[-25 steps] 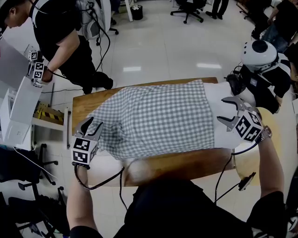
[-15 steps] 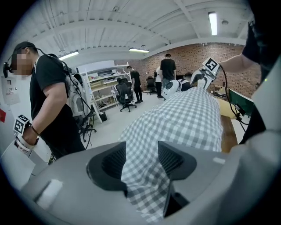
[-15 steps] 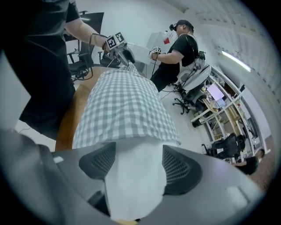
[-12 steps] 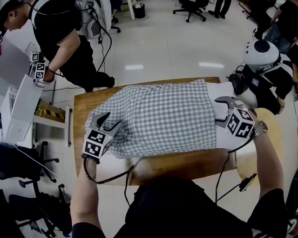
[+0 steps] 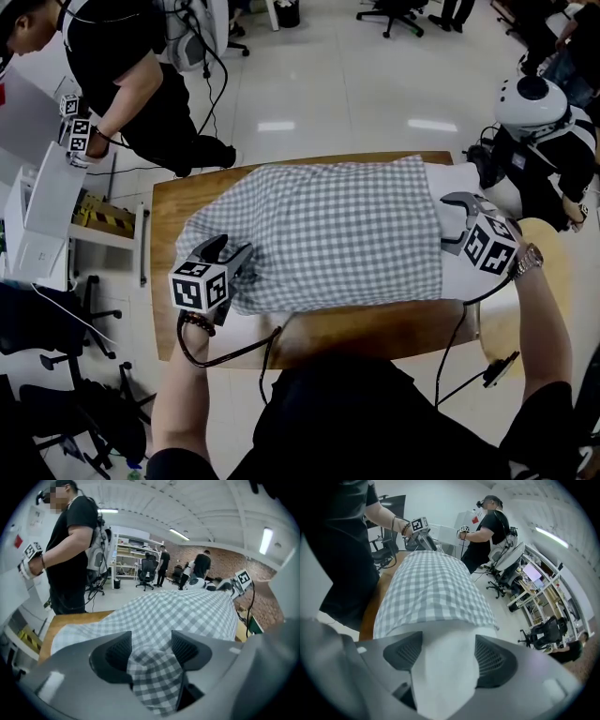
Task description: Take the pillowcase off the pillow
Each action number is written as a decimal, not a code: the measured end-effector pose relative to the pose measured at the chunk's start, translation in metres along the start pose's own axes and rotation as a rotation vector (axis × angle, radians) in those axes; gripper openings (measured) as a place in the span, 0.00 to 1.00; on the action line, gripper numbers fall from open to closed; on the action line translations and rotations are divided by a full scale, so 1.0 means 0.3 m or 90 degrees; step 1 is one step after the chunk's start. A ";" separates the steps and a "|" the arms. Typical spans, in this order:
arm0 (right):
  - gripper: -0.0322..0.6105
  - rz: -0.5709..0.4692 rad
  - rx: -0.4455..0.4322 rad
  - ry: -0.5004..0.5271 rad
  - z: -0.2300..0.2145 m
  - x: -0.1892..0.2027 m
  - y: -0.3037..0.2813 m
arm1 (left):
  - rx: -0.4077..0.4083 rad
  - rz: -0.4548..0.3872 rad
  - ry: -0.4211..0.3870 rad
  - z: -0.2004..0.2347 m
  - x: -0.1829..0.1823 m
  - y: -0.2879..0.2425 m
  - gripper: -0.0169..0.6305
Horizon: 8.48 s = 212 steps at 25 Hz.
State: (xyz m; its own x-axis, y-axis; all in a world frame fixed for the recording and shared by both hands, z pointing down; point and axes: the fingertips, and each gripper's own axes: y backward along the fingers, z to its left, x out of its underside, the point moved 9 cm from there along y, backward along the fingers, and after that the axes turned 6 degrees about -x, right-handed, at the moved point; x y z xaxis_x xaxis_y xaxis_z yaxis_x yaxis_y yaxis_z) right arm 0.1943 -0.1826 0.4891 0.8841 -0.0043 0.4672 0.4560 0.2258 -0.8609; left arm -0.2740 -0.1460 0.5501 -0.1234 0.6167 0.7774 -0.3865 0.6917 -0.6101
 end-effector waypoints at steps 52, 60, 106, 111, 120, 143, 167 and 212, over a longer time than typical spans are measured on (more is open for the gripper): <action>0.30 -0.013 0.000 -0.038 -0.081 0.082 -0.214 | -0.173 0.254 0.316 0.270 0.307 -0.330 0.03; 0.31 -0.012 0.001 -0.035 -0.051 0.079 -0.211 | -0.210 0.259 0.337 0.278 0.322 -0.326 0.46; 0.07 -0.041 0.168 0.007 0.016 0.039 0.051 | -0.197 0.033 0.299 0.246 0.121 -0.073 0.04; 0.07 -0.041 0.192 0.024 0.064 0.082 0.095 | -0.216 -0.004 0.306 0.228 0.134 -0.002 0.04; 0.07 -0.036 0.218 0.040 0.087 0.082 0.178 | -0.261 -0.050 0.348 0.275 0.150 0.159 0.04; 0.11 0.003 0.207 0.029 0.128 0.204 0.134 | -0.296 -0.038 0.381 0.297 0.259 0.225 0.04; 0.35 -0.075 0.202 0.058 0.142 0.097 0.192 | -0.216 -0.096 0.312 0.128 0.098 0.175 0.26; 0.53 0.017 -0.048 0.060 -0.007 -0.089 -0.293 | -0.190 0.195 0.471 0.150 0.308 -0.283 0.50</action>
State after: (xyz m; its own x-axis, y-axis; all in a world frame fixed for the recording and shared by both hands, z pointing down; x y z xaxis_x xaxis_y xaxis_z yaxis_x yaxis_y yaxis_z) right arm 0.1307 -0.2045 0.5518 0.9004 -0.0908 0.4256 0.4349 0.1533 -0.8874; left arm -0.2936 -0.1646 0.6807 0.4862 0.8073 0.3345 -0.1638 0.4602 -0.8725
